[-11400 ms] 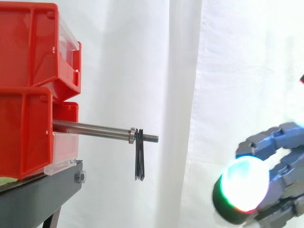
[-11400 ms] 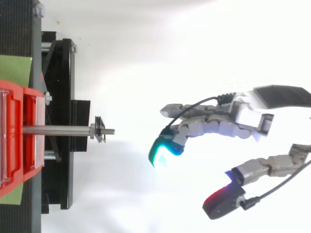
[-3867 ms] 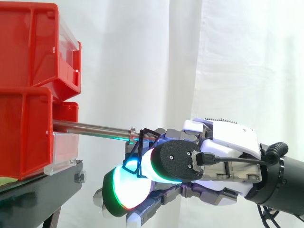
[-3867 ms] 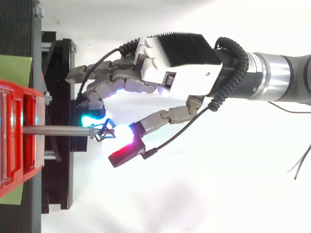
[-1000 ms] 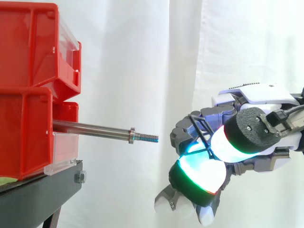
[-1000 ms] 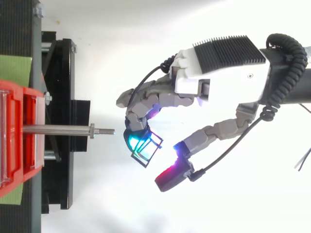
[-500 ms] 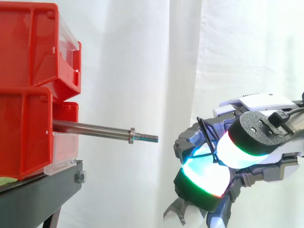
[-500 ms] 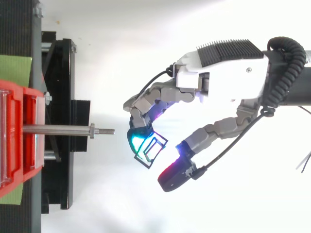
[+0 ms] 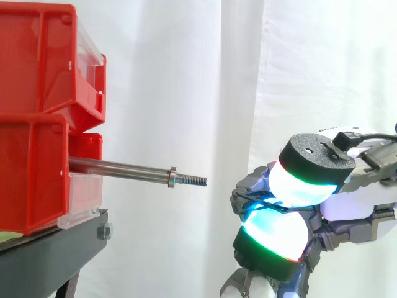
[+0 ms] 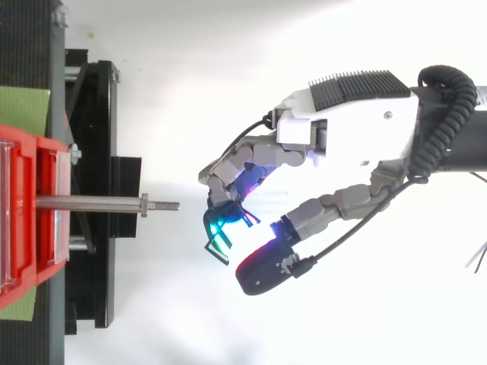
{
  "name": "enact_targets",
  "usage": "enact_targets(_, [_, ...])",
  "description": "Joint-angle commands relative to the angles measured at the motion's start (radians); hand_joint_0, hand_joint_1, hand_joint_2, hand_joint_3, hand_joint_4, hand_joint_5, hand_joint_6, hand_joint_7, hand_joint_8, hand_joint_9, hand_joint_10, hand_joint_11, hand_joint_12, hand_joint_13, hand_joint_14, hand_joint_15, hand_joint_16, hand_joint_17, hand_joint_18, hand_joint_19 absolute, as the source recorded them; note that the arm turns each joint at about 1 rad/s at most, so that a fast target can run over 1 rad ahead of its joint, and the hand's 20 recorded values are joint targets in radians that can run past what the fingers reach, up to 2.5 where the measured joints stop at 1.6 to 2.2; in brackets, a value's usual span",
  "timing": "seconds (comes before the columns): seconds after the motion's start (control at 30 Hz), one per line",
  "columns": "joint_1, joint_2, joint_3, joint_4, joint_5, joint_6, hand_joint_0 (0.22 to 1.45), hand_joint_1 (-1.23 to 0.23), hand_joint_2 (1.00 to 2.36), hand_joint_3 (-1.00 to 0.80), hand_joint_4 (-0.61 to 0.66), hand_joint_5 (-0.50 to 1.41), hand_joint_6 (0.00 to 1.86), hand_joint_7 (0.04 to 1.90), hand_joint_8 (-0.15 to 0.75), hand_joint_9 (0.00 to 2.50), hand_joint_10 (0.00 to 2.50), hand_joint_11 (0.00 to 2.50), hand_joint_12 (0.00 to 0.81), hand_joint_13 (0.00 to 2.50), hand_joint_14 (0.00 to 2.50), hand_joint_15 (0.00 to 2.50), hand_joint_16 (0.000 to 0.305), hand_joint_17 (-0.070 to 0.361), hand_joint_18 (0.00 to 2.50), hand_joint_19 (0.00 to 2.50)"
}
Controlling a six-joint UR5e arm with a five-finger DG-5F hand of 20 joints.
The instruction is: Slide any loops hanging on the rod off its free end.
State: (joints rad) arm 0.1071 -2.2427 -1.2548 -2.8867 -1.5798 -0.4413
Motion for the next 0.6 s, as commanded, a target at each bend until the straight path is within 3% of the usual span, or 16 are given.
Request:
enact_targets(0.0, [0.0,0.0,0.0,0.0,0.0,0.007,0.61,-0.69,1.02,-0.31,0.14,-0.18,0.84,1.04,0.33,0.8,0.01,0.21,0.331,0.71,0.0,0.04,0.049,0.111,0.82,0.28])
enact_targets(0.1, [0.0,0.0,0.0,0.0,0.0,0.01,0.62,-0.77,1.01,-0.31,0.14,-0.19,0.85,1.03,0.316,0.78,0.01,0.22,0.332,0.71,0.0,0.04,0.049,0.111,0.82,0.27])
enact_targets(0.27, [0.0,0.0,0.0,0.0,0.0,0.01,0.67,-0.87,1.0,-0.47,0.14,-0.2,0.85,1.01,0.313,0.77,0.01,0.23,0.325,0.71,0.0,0.03,0.048,0.109,0.82,0.27])
enact_targets(0.57, [0.0,0.0,0.0,-0.005,0.001,0.018,0.67,-0.85,1.0,-0.5,0.16,-0.2,0.86,0.99,0.307,0.77,0.01,0.23,0.319,0.72,0.0,0.03,0.047,0.107,0.83,0.25])
